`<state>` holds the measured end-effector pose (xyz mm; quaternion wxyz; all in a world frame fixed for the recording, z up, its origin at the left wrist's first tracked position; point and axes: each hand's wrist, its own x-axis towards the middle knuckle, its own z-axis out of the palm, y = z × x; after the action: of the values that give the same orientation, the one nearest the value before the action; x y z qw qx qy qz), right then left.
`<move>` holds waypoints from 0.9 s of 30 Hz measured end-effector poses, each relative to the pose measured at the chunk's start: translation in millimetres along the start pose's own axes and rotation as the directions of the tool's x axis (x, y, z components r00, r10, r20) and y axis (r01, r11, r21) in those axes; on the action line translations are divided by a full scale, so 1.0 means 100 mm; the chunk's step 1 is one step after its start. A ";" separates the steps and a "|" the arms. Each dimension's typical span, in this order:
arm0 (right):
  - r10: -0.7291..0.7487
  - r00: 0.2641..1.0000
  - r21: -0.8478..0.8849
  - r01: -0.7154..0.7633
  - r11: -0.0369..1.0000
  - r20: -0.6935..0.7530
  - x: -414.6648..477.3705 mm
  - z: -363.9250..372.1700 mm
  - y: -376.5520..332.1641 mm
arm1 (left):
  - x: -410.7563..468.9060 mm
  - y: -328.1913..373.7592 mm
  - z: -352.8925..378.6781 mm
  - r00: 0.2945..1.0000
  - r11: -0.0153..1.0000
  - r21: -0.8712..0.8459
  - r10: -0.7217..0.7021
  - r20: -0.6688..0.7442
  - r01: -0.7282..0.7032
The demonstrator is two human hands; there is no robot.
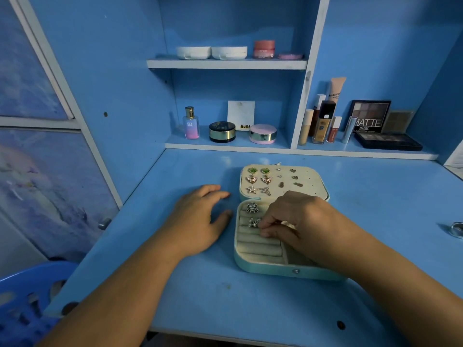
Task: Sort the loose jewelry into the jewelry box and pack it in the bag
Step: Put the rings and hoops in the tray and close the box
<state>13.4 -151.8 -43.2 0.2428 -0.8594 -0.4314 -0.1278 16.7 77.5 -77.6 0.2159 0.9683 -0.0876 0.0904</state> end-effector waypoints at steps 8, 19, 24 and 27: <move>-0.079 0.993 -0.116 0.089 0.989 0.089 0.02 0.03 -0.05 | -0.01 0.03 -0.02 1.000 1.000 0.024 -0.007 0.014 0.007; 0.078 0.995 0.109 -0.085 0.990 0.068 0.02 -0.05 0.04 | 0.00 0.02 -0.02 0.999 1.000 0.001 -0.011 0.037 0.011; 0.110 0.991 0.154 -0.120 0.981 0.074 -0.03 -0.16 0.08 | 0.05 0.04 0.02 0.998 0.998 -0.007 -0.061 0.011 0.061; 0.508 0.816 0.187 -0.472 0.861 -0.276 -0.06 -0.26 0.39 | 0.15 0.14 0.01 0.984 0.988 -0.002 -0.151 0.091 0.151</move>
<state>41.5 -189.4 -35.6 0.3800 -0.8950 -0.1574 -0.1727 28.5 62.3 -69.8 0.2222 0.9743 -0.0240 0.0292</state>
